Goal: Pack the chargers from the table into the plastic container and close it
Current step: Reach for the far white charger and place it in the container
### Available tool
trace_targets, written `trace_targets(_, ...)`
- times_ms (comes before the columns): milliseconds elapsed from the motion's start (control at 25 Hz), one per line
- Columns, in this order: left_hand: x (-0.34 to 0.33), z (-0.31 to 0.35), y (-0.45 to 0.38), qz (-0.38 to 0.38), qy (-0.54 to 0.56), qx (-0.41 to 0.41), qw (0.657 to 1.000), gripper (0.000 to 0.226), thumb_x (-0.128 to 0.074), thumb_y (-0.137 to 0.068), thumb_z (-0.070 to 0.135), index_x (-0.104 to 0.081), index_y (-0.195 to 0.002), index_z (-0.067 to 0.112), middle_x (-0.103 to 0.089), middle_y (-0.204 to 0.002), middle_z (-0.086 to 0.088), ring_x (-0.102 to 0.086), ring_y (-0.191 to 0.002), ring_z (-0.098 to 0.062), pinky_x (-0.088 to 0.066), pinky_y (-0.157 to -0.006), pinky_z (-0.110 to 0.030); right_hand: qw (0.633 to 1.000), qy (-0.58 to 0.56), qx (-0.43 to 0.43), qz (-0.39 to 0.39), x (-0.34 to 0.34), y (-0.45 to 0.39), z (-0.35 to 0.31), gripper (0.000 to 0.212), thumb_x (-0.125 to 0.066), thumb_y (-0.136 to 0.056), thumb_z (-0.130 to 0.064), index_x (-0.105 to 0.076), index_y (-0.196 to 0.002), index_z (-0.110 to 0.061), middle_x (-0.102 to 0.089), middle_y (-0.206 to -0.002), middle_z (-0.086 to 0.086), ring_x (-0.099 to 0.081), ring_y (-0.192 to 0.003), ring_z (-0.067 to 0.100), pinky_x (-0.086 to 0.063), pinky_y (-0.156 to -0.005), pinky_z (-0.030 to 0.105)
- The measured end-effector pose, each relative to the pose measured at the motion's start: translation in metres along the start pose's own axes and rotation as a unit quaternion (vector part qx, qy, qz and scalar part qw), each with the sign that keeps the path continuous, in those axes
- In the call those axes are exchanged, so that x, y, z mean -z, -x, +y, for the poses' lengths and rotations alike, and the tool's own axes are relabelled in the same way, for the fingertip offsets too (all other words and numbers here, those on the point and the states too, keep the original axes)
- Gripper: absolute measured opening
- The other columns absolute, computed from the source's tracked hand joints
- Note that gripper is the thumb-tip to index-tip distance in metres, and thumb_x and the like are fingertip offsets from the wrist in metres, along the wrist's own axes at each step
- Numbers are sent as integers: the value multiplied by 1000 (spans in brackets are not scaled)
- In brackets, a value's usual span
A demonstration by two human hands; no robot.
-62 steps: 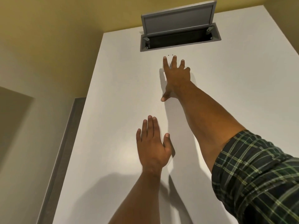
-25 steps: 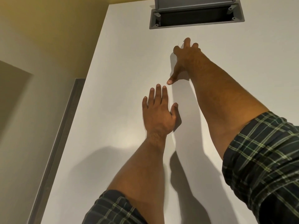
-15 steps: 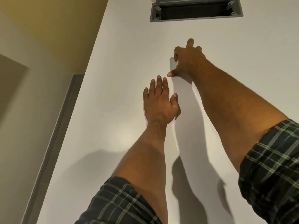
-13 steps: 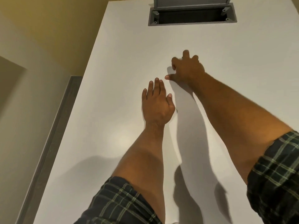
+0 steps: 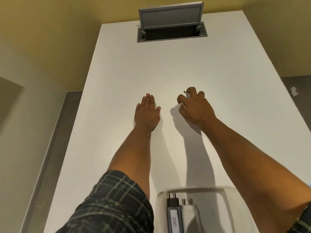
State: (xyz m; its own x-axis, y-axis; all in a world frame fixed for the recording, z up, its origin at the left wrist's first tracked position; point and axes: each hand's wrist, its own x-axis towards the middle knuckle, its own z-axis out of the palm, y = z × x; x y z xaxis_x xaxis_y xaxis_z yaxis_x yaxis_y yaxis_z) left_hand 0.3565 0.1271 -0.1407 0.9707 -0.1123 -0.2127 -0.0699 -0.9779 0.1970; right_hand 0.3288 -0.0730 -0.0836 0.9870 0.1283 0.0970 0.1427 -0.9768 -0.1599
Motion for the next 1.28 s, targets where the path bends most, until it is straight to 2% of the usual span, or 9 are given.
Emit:
trace_targets(80,3,-1,31,-9,26,-10,1000,64,-21,-109,40,-11,-162,7,-7,-171,-8,-9,-158,-21,-14,-128,-38,1000,-19,3,13,7,28,-2,23,-54,-90,-22,-65,-110,-20,-49,-132,15,-51,-93,38,-47,-63,35)
trace_targets(160,4,1,76,26,58,4,998,60,-25,-109,38,-24,-160,6,-21,-168,-9,-21,-156,-22,-20,-127,-35,999,-40,6,22,16,60,-8,21,-56,-88,-23,-66,-107,-22,-51,-132,14,-52,-90,38,-48,-63,35)
trace_targets(240,-3,2,129,45,66,25,997,57,-27,-109,36,-29,-158,6,-27,-166,-9,-25,-155,-22,-20,-127,-34,998,-58,17,29,28,91,-15,20,-58,-86,-24,-66,-105,-24,-51,-132,13,-52,-88,37,-47,-62,33)
trace_targets(440,-22,-10,236,5,63,57,996,62,-29,-109,36,-16,-161,6,-13,-170,-9,-12,-158,-23,-14,-128,-33,986,-34,146,70,53,161,-33,22,-56,-85,-27,-69,-103,-23,-59,-126,12,-49,-75,31,-47,-59,33)
trace_targets(600,-21,-4,296,-33,23,35,999,66,-29,-108,36,-6,-162,6,-1,-170,-11,-5,-159,-25,-10,-128,-32,988,-49,130,71,69,214,-38,30,-57,-83,-26,-69,-111,-24,-61,-124,8,-47,-74,28,-42,-57,28)
trace_targets(760,-27,-4,334,-85,6,44,995,67,-24,-108,39,2,-162,9,7,-170,-9,-1,-159,-25,-12,-126,-31,993,-45,103,30,81,258,-29,38,-59,-80,-30,-67,-117,-25,-61,-120,6,-47,-73,28,-47,-52,30)
trace_targets(1000,-33,-12,344,-170,-29,3,985,74,-21,-107,47,14,-160,9,21,-168,-9,10,-158,-33,-8,-127,-45,992,-15,111,-57,87,304,-29,32,-60,-76,-33,-69,-105,-23,-64,-109,4,-53,-70,30,-41,-45,25)
trace_targets(1120,-39,-12,344,-170,-72,-10,983,78,-24,-106,50,14,-159,7,21,-167,-12,12,-157,-33,-6,-128,-46,992,-8,80,-100,78,318,-35,34,-62,-78,-33,-67,-110,-24,-63,-114,3,-57,-78,33,-42,-48,28)
trace_targets(1280,-44,-12,343,-164,-78,0,983,79,-21,-105,53,14,-159,8,21,-167,-13,13,-157,-33,-3,-128,-46,986,-2,9,-165,64,323,-43,45,-56,-85,-33,-55,-130,-26,-54,-129,0,-57,-105,35,-50,-62,35)
